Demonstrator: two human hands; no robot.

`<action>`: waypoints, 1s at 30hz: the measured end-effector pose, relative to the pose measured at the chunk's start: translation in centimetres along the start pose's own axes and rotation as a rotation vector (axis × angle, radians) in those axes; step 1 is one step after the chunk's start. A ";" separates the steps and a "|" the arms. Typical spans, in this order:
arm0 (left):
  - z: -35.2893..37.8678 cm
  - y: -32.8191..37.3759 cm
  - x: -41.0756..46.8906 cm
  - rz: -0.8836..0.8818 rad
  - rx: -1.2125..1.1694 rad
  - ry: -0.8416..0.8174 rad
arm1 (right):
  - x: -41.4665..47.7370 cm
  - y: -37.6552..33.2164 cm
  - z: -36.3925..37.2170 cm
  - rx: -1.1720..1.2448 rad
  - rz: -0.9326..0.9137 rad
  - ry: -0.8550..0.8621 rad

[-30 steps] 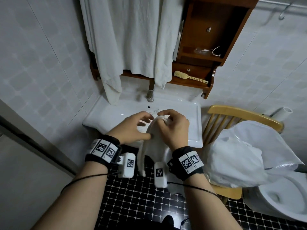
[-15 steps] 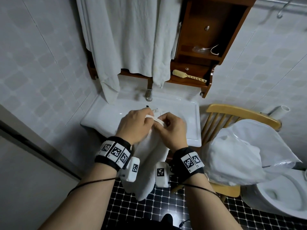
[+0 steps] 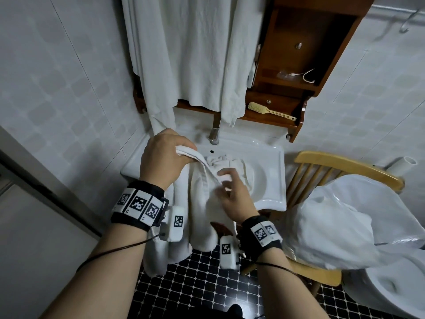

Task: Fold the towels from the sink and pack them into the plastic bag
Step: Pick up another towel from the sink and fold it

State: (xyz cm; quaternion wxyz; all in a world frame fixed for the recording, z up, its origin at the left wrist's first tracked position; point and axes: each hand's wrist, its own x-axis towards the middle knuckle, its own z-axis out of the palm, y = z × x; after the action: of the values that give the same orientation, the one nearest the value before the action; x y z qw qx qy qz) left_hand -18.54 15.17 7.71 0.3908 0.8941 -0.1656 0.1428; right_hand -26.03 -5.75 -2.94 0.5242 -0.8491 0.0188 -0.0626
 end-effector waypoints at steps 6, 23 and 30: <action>0.0 0.2 -0.1 -0.011 -0.034 0.022 | 0.4 0.5 1.4 -0.271 -0.278 0.345; 0.5 1.7 -1.1 -0.140 0.109 0.263 | -1.1 3.4 -0.7 -0.736 0.348 -0.354; 0.3 2.8 -1.2 -0.168 0.094 0.334 | -2.5 5.4 -0.2 -0.628 0.303 -0.447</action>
State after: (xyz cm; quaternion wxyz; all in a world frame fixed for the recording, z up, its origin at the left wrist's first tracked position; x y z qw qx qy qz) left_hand -20.69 13.39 8.87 0.3811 0.8860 -0.0164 0.2635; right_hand -28.32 -8.13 -7.91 0.2342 -0.9481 0.0474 0.2098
